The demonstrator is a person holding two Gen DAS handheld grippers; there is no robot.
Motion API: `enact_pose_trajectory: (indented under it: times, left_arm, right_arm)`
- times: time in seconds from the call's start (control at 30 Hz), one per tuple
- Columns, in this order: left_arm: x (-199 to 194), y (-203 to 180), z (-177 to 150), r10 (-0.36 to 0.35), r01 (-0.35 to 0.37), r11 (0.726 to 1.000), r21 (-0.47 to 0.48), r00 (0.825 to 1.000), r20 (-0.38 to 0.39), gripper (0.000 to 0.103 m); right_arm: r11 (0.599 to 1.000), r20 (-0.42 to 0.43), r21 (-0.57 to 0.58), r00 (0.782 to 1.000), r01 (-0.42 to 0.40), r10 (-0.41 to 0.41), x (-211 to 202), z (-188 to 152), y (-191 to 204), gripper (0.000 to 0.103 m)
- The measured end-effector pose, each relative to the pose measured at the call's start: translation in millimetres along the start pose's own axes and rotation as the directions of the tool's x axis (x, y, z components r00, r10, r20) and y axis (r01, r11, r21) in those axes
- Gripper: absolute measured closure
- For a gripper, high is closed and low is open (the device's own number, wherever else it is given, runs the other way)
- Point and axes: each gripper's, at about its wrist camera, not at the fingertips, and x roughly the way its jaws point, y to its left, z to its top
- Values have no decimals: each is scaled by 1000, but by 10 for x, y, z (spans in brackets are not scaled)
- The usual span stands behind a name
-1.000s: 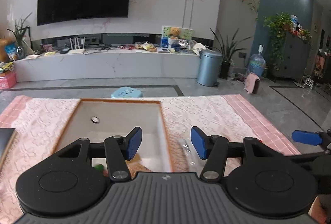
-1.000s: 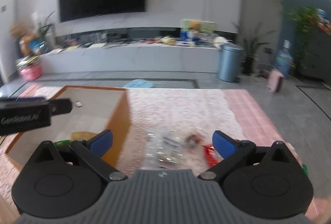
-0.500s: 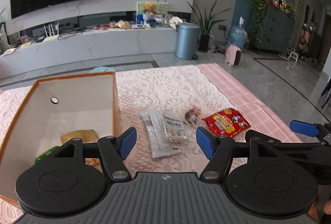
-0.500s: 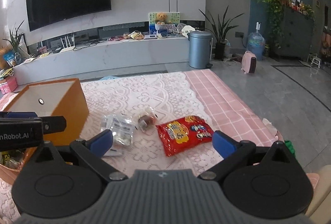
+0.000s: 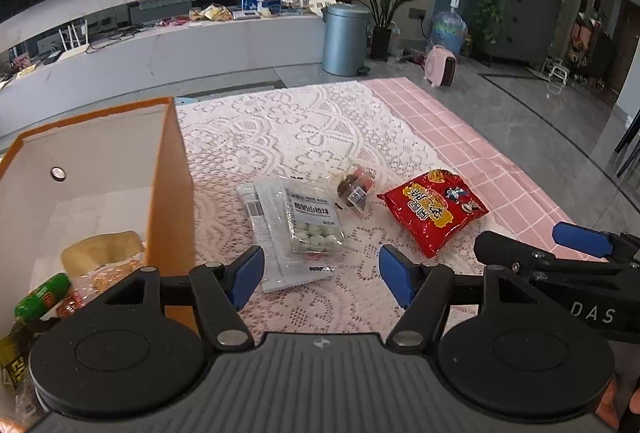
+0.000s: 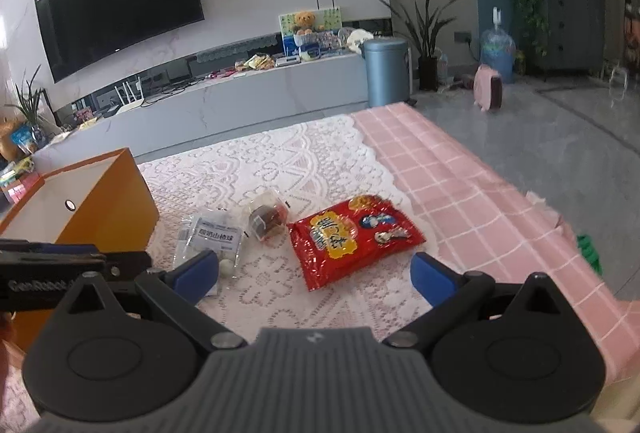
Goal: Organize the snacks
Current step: 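Move both tools back over the remaining snacks on the table, then grasp the yogurt-ball pack with the left tool while the right tool grasps the red cartoon bag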
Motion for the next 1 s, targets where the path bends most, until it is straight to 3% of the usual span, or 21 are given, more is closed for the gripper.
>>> enact_pose_trajectory:
  times: [0.23,0.3,0.33,0.43,0.57,0.77,1.0]
  left_arm:
    - [270,13,138,15,-14,1000,8,999,-45,26]
    - [377,36,183,30,-31,1000,-5,997,-74,32]
    - [438,42,200,33,-34,999,-6,995,-93,41]
    - [569,69,246,33,-33,999,-3,992,-124,43]
    - [729,115,314,36,-41,999,-31,988,-148,41]
    - [919,107,333,41,-50,998,-43,983,-177,26]
    - [1125,21,336,91,-97,995,-15,972,-217,24]
  right_arm:
    - [999,-27,-44,1000,11,-12,258,95,41,9]
    - [998,-45,-52,999,27,-29,370,142,42,9]
    - [998,-57,-52,998,33,-36,429,166,32,9]
    - [999,-77,-30,996,41,-44,586,236,-25,9]
    - [998,-77,-43,995,53,-56,800,281,-79,4]
    - [994,-93,-63,991,87,-93,1056,230,-101,4]
    - [987,-142,-104,981,122,-136,1225,128,-92,4]
